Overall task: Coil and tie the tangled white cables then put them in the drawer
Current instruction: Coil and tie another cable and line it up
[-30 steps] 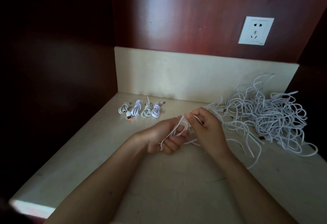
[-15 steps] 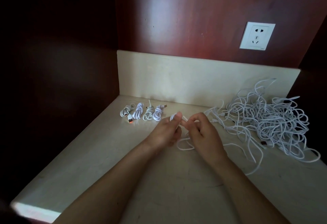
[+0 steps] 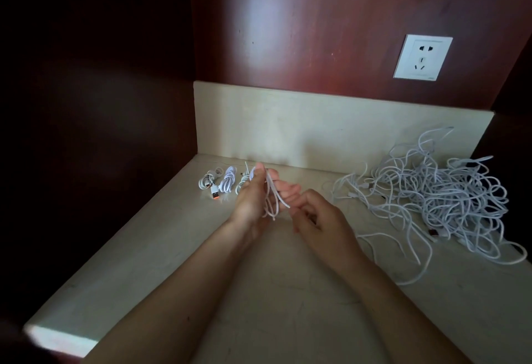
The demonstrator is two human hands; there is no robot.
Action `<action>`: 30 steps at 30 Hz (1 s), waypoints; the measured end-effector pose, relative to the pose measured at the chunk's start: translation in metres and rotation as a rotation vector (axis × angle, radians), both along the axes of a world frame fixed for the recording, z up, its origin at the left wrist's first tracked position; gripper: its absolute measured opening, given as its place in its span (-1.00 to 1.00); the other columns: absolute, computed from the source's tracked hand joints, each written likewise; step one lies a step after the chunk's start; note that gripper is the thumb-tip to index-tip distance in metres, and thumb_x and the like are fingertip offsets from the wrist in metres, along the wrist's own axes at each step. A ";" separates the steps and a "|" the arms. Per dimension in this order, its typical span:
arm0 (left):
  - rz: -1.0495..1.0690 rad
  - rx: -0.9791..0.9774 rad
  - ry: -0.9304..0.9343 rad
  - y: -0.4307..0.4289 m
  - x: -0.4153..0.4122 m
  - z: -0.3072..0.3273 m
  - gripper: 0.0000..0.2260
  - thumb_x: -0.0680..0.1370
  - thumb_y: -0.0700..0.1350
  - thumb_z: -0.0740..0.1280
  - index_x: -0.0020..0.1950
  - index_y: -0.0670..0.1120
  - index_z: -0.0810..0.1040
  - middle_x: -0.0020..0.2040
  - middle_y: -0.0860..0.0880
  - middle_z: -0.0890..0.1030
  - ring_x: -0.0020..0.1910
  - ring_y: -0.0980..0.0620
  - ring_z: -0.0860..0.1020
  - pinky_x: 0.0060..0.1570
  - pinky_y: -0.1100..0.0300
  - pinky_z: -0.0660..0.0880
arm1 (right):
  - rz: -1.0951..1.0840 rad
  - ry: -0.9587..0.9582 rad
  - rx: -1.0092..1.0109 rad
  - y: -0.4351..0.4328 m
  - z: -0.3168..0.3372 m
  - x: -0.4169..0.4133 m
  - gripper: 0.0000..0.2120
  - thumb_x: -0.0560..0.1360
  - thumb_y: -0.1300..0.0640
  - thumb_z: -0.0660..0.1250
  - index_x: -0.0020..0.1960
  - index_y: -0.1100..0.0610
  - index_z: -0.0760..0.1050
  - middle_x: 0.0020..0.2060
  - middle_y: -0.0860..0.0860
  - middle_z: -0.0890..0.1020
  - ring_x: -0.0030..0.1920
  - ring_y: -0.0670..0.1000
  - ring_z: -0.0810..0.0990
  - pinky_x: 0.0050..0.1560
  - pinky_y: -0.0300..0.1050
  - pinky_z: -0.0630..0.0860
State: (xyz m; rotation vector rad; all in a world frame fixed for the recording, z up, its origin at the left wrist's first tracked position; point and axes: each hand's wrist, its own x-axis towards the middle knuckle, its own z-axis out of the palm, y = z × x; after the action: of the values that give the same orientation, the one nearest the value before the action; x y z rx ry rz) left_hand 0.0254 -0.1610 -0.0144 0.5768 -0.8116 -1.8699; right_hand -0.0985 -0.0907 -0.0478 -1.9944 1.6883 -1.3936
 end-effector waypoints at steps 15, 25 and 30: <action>0.148 -0.079 -0.390 -0.024 0.017 0.001 -0.81 0.52 -0.06 0.03 -0.30 0.03 0.18 -0.55 0.08 0.10 -0.60 0.13 0.00 -0.51 0.34 -0.08 | 0.141 0.172 0.084 0.019 0.012 0.027 -0.91 0.37 -0.05 0.29 -0.27 -0.06 0.47 -0.46 -0.13 0.50 -0.42 -0.14 0.46 -0.34 -0.26 0.34; -0.299 -0.255 -0.674 -0.003 0.000 -0.009 -0.60 0.68 0.04 0.01 -0.32 -0.03 0.35 -0.52 0.07 0.37 -0.56 0.14 0.25 -0.57 0.31 0.14 | 0.117 -0.171 -0.064 0.009 0.021 0.004 -0.82 0.51 -0.02 0.25 -0.15 0.00 0.60 -0.28 -0.15 0.64 -0.22 -0.12 0.60 -0.14 -0.10 0.50; -0.633 -0.242 -0.659 0.008 -0.001 -0.009 -0.60 0.64 0.16 -0.05 -0.26 -0.01 0.34 -0.47 0.06 0.24 -0.55 0.17 0.12 -0.60 0.35 0.03 | -0.144 -0.156 -0.103 0.003 0.017 -0.016 -0.82 0.45 -0.10 0.39 -0.22 -0.03 0.49 -0.46 -0.12 0.52 -0.42 -0.11 0.45 -0.32 -0.07 0.41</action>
State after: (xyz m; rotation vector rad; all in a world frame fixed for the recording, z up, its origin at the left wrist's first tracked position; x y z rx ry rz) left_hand 0.0240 -0.1532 -0.0229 0.8655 -1.7937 -2.1009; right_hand -0.1140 -0.0881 -0.0311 -1.7906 1.7533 -1.6694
